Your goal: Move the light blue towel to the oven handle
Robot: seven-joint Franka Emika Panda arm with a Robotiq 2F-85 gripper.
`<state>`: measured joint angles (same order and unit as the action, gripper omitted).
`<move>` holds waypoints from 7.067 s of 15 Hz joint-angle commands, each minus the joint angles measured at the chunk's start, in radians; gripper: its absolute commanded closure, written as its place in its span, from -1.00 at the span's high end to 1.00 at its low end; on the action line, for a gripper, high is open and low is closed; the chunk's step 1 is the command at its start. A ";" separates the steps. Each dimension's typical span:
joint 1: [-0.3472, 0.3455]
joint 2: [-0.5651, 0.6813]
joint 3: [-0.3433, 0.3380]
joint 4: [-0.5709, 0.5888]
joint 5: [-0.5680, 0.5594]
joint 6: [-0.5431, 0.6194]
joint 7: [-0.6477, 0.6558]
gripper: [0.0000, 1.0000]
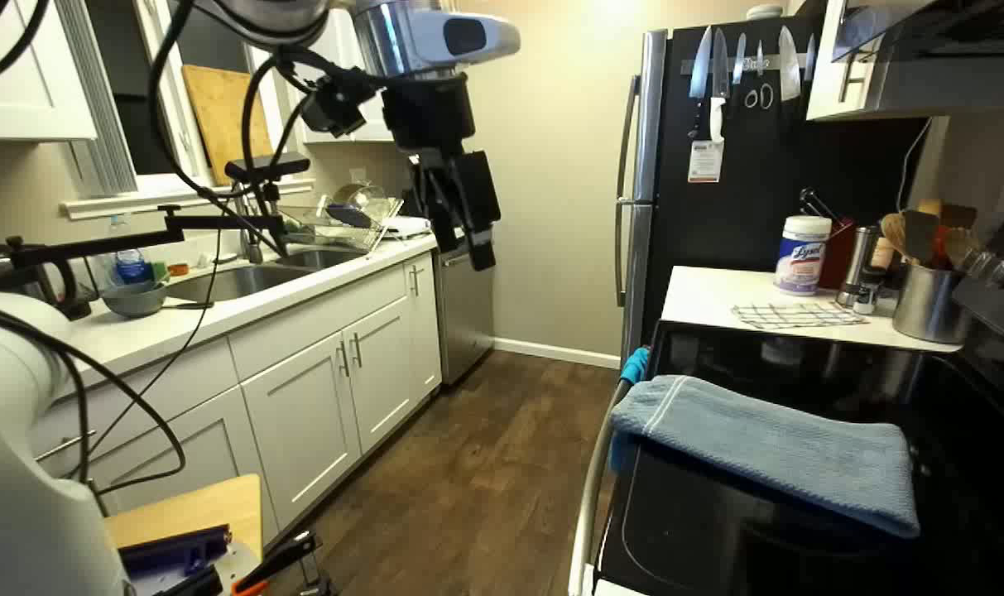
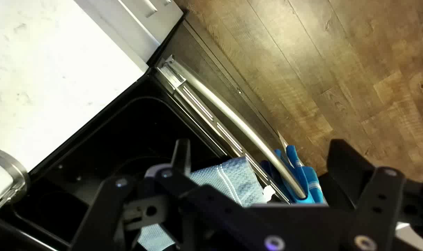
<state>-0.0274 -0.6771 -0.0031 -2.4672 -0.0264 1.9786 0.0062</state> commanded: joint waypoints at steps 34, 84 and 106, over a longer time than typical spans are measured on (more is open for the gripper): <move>-0.021 0.347 0.187 0.013 -0.400 0.244 0.393 1.00; 0.351 1.334 -0.020 0.786 -0.811 0.174 0.833 1.00; 0.348 1.520 -0.064 1.025 -1.027 0.158 0.792 1.00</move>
<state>0.3183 0.8381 -0.0657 -1.4652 -1.0309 2.1611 0.8099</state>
